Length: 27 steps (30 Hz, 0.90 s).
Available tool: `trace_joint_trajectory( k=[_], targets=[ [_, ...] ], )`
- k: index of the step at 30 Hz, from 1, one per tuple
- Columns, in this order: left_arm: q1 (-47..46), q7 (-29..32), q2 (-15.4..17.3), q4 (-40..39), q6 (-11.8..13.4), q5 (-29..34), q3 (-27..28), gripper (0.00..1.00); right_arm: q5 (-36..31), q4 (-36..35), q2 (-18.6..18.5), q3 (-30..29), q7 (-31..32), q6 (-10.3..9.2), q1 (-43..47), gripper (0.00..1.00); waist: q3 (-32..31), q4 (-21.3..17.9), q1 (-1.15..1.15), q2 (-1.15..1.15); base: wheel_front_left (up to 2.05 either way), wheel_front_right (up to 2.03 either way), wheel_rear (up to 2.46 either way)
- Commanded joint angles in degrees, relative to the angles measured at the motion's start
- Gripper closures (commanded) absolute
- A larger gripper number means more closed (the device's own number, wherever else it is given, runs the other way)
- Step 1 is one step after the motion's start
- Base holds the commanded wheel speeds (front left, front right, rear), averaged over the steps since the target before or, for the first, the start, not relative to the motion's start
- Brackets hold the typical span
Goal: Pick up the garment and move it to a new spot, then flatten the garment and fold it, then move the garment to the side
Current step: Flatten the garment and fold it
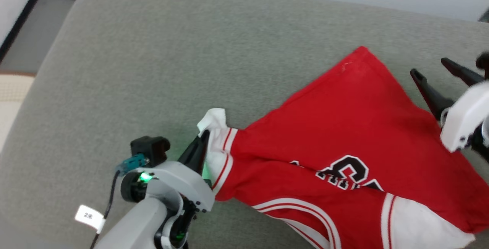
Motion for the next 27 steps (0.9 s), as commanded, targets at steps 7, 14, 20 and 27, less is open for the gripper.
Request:
trace_joint_trajectory(
  k=[7, 14, 20, 27],
  targets=[
    [-3.5, -0.4, -3.5, 2.4, -2.1, 1.1, -1.9, 1.00, 7.5, 14.9, -3.2, 8.2, 16.7, -0.08, -16.4, 0.00, 3.7, 7.3, 0.00, 0.00, 0.00, 0.00, 0.00],
    [-5.6, -1.0, -6.3, 4.5, -3.7, 1.6, -3.1, 1.00, 11.3, 27.3, -1.3, 9.0, 30.1, -0.08, -26.2, 0.00, 6.3, 10.9, 0.00, 0.00, 0.00, 0.00, 0.00],
    [-7.3, -1.6, -8.8, 7.1, -5.4, 1.7, -3.9, 1.00, 7.3, 39.6, 2.6, 7.0, 36.3, -0.08, -32.7, 0.00, 8.2, 13.7, 0.00, 0.00, 0.00, 0.00, 0.00],
    [-8.8, -2.4, -10.8, 9.9, -6.6, 1.7, -4.1, 1.00, 2.3, 49.8, 7.3, 5.9, 39.5, -0.06, -33.9, 0.97, 9.0, 15.2, 0.00, 0.00, 0.00, 0.00, 0.00]
  ],
)
